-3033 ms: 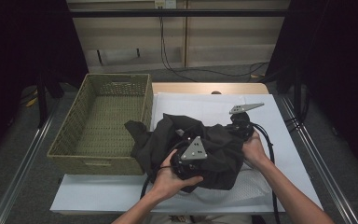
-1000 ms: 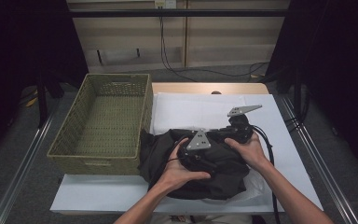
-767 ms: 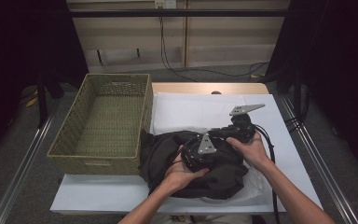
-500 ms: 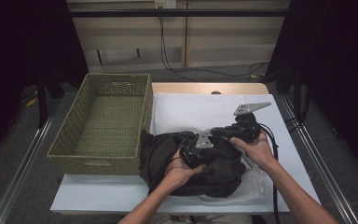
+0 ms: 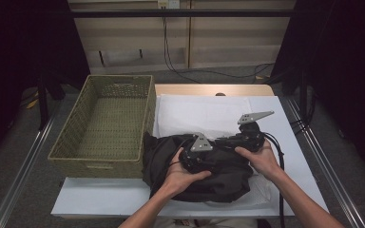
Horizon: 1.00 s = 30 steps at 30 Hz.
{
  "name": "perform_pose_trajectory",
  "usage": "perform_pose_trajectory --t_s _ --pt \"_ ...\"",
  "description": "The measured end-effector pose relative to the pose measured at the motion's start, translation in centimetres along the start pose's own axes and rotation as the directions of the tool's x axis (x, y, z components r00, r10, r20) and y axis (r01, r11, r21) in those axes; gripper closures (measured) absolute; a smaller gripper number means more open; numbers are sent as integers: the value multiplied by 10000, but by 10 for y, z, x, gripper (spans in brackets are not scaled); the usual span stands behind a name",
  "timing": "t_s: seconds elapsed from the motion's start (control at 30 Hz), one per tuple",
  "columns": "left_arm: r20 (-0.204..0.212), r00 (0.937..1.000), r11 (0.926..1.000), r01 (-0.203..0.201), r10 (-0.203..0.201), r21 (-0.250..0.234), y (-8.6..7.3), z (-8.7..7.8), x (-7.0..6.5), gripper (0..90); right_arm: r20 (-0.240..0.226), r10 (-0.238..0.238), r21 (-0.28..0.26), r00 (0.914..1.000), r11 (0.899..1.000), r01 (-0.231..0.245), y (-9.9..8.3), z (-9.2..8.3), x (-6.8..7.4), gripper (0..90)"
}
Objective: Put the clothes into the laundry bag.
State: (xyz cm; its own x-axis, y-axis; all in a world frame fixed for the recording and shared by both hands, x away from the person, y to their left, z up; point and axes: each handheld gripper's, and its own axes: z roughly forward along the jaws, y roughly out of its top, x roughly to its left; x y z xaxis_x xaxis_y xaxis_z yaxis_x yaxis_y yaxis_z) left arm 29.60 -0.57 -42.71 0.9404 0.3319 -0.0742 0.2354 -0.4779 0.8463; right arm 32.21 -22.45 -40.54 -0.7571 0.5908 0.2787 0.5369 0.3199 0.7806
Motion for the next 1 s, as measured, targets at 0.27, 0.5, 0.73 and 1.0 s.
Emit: perform_pose_trajectory --t_s 0.27,0.5,0.73,1.0 --pt "556 9983 9948 251 -197 -983 8 -42 -5 456 100 -3 4 9999 10000 3 -1 1 -3 900" --pt "-279 9996 9893 -122 82 -1454 18 -81 5 369 69 -38 56 10000 10000 37 -1 1 -3 900" --pt "-1286 9881 9960 791 -839 -418 2 -76 35 195 37 -16 34 10000 10000 16 -1 1 -4 900" --pt "-1655 9850 9927 657 -483 1014 -24 -45 34 129 72 -82 27 9999 10000 82 0 1 -3 900"
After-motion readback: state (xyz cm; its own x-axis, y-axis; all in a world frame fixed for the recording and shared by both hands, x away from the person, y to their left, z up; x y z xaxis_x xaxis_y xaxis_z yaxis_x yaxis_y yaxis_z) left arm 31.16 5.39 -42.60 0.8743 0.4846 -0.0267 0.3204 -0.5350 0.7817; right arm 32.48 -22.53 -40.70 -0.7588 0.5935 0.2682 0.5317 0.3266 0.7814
